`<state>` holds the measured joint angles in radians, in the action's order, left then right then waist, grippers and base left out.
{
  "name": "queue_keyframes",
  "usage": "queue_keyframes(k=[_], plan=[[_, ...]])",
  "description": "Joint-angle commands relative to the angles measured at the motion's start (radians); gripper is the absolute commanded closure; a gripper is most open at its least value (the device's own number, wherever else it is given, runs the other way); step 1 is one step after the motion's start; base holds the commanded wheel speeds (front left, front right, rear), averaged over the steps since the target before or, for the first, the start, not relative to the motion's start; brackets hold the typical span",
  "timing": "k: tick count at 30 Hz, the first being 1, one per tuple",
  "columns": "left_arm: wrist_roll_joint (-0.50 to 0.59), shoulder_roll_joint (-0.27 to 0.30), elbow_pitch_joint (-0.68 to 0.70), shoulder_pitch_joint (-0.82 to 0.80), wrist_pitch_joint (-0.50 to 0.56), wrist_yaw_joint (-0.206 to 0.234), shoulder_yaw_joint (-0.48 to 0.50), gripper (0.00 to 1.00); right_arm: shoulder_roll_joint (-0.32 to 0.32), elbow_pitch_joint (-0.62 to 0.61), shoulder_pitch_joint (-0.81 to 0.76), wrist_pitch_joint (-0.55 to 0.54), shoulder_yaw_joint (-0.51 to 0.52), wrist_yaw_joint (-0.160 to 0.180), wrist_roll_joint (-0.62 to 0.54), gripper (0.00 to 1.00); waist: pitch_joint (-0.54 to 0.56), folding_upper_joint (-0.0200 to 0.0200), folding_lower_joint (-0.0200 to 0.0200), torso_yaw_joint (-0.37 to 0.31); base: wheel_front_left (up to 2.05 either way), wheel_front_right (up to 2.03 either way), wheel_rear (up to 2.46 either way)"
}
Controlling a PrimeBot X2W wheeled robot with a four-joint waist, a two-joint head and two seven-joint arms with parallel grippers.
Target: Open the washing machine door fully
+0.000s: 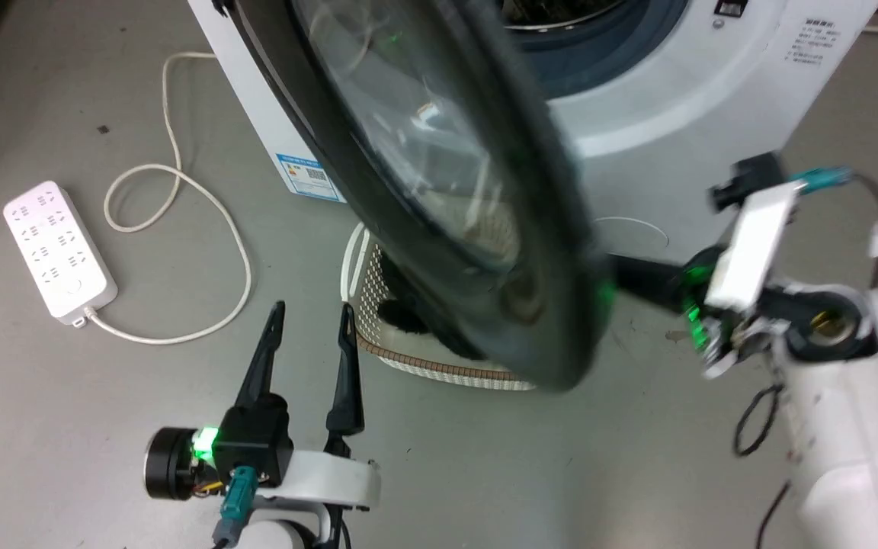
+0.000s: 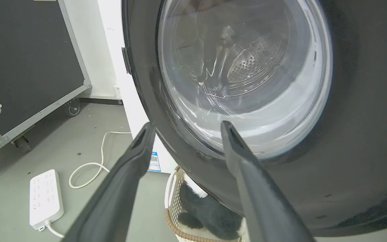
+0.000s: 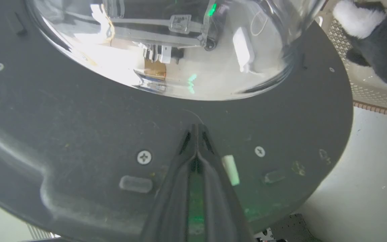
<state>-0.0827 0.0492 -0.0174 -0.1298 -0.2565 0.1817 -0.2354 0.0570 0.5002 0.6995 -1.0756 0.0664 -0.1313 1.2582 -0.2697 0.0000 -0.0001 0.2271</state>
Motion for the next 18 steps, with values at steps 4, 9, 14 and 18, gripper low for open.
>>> queue_keyframes(k=[4, 9, 14, 18], plan=[[-0.001, 0.001, -0.012, 0.021, -0.005, -0.008, -0.003, 0.00, -0.007, -0.068, -0.080, 0.032, -0.128, 0.001, 0.050, 1.00, 0.008, 0.0000, 0.0001, 0.001, 0.00, 0.00, 0.00], [-0.018, 0.001, -0.014, 0.029, -0.005, -0.001, 0.016, 0.00, -0.007, -0.140, -0.149, 0.155, -0.182, 0.001, 0.044, 0.00, 0.022, 0.0000, 0.0001, -0.001, 0.00, 0.00, 0.00], [-0.010, 0.001, -0.013, 0.029, -0.005, -0.021, 0.048, 0.00, 0.042, -0.262, -0.161, 0.309, -0.160, 0.001, -0.114, 0.00, 0.042, 0.0000, 0.0001, -0.020, 0.00, 0.00, 0.00], [-0.015, 0.001, -0.017, 0.031, -0.005, -0.032, 0.066, 0.00, 0.164, -0.420, -0.211, 0.573, -0.221, 0.001, -0.322, 0.00, 0.064, 0.0000, 0.0001, -0.042, 0.00, 0.00, 0.00]])
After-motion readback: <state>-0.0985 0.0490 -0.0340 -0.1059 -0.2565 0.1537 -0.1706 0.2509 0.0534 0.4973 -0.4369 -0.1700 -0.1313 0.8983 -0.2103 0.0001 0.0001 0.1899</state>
